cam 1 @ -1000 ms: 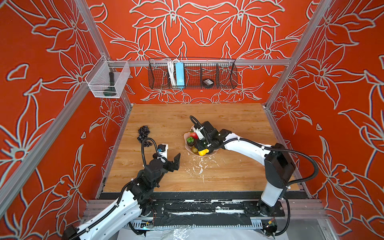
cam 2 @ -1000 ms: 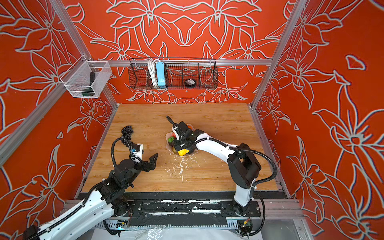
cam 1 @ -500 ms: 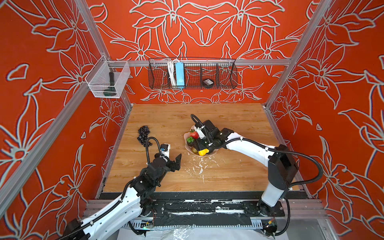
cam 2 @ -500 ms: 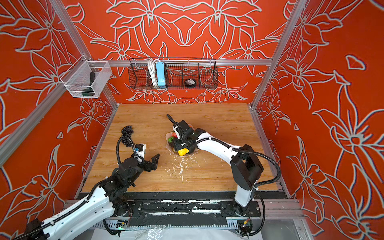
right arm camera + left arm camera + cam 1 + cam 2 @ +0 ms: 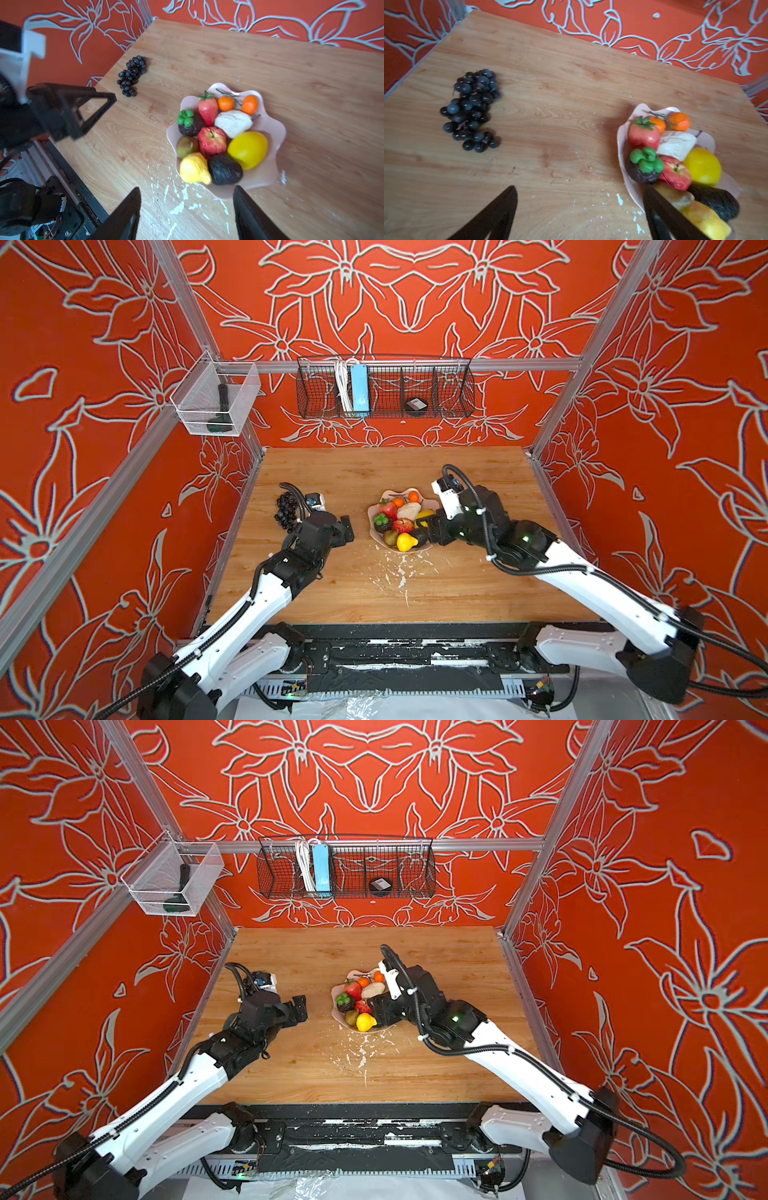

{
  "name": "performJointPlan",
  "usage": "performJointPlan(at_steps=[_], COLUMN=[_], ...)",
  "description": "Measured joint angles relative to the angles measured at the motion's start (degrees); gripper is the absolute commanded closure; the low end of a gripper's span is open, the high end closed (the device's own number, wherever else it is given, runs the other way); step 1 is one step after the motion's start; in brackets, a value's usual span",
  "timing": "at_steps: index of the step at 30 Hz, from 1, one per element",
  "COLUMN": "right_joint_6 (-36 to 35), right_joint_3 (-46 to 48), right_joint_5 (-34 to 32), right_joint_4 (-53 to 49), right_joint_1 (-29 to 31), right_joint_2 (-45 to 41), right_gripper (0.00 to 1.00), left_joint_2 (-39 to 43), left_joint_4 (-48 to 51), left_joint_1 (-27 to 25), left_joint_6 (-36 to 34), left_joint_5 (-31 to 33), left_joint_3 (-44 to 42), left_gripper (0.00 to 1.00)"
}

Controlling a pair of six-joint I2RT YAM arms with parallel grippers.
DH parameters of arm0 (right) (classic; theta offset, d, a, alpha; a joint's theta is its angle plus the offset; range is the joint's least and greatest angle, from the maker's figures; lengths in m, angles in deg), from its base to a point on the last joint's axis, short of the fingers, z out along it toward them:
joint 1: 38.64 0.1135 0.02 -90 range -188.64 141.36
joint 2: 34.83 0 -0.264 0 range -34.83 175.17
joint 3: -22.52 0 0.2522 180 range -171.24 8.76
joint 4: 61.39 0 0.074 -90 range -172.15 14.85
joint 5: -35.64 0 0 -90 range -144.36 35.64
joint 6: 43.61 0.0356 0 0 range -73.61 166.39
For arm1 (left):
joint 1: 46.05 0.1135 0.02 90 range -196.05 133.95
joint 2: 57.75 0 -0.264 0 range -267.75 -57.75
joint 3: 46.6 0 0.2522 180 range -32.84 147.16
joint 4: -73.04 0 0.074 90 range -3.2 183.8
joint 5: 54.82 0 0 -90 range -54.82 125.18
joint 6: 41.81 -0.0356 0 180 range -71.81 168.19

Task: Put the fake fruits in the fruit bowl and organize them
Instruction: 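Lower the pear into the bowl, open right gripper and withdraw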

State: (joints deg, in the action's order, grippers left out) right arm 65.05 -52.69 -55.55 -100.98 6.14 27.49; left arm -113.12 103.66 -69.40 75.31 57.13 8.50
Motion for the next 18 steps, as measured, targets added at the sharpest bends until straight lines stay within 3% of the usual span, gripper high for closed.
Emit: performJointPlan(at_steps=[8, 18], right_joint_6=[3.0, 4.1], right_joint_3=[15.1, 19.6], right_joint_5=[-1.7, -3.8], right_joint_4=[2.1, 1.5], right_joint_1=[0.0, 0.0], right_joint_2=[-15.0, -23.8], right_gripper=[0.23, 0.21], left_joint_2=[-14.3, -28.3], left_joint_4=[5.9, 7.1], left_joint_1=[11.4, 24.9], left_joint_6=[0.0, -0.7], left_joint_5=[-0.1, -0.5], left_joint_3=[7.5, 15.0], left_gripper=[0.05, 0.03])
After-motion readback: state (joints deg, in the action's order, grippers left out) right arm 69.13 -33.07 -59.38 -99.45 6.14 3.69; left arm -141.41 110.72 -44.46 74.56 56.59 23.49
